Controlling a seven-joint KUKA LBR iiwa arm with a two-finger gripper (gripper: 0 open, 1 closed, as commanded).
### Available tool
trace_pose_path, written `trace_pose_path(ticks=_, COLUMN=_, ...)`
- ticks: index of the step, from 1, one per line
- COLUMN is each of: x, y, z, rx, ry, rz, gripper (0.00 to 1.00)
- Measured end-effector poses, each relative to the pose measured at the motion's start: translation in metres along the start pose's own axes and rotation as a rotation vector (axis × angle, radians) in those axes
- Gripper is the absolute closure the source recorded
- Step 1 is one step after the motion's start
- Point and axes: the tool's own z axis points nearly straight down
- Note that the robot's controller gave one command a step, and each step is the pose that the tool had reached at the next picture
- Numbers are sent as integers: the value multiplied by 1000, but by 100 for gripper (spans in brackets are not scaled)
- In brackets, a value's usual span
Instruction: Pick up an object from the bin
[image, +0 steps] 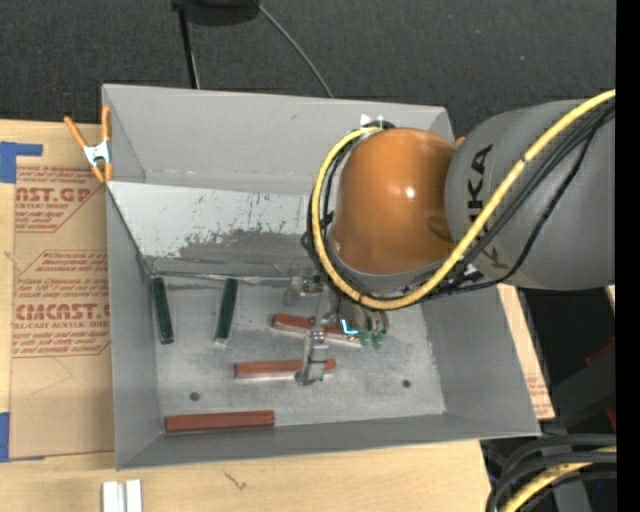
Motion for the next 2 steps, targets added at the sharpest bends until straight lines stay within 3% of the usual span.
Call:
trace_pose_path(ticks=1, x=-2, y=-1, z=-4, rx=-1, ry=-8, rz=1, gripper=0)
trace_pose_path(ticks=2, x=1, y=-12, z=48, rx=-2, ry=-14, rz=21, gripper=0)
